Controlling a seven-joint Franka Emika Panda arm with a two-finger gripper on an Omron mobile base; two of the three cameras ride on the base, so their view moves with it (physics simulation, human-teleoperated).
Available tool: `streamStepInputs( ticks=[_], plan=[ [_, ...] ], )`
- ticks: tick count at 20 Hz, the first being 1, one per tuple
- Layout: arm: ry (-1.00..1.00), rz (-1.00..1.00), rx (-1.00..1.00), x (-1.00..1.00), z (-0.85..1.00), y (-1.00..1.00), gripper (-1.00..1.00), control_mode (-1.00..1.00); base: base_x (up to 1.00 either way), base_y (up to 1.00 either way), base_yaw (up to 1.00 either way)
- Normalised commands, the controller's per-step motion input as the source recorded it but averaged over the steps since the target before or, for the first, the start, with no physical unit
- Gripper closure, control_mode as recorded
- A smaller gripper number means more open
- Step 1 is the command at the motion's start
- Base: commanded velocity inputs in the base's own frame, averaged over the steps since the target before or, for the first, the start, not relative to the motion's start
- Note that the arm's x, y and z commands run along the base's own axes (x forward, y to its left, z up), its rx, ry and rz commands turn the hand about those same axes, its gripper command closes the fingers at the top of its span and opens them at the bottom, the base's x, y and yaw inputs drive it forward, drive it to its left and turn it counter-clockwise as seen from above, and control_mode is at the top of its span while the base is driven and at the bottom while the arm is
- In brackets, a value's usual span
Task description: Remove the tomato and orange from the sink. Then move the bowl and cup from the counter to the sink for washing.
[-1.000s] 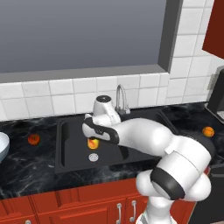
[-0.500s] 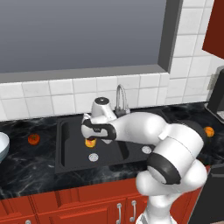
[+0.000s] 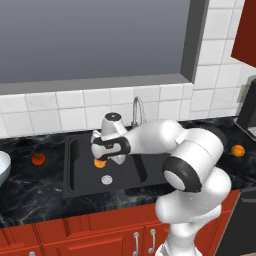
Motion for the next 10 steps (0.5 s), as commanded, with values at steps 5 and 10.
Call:
streamStepInputs(
  ticks=[5, 10],
  plan=[
    [0.00, 0.00, 0.00, 0.24, -0.14, 0.12, 1.00, -1.00, 0.00, 0.00, 0.00],
    [0.00, 0.00, 0.00, 0.24, -0.13, 0.08, 1.00, -1.00, 0.00, 0.00, 0.00]
  ],
)
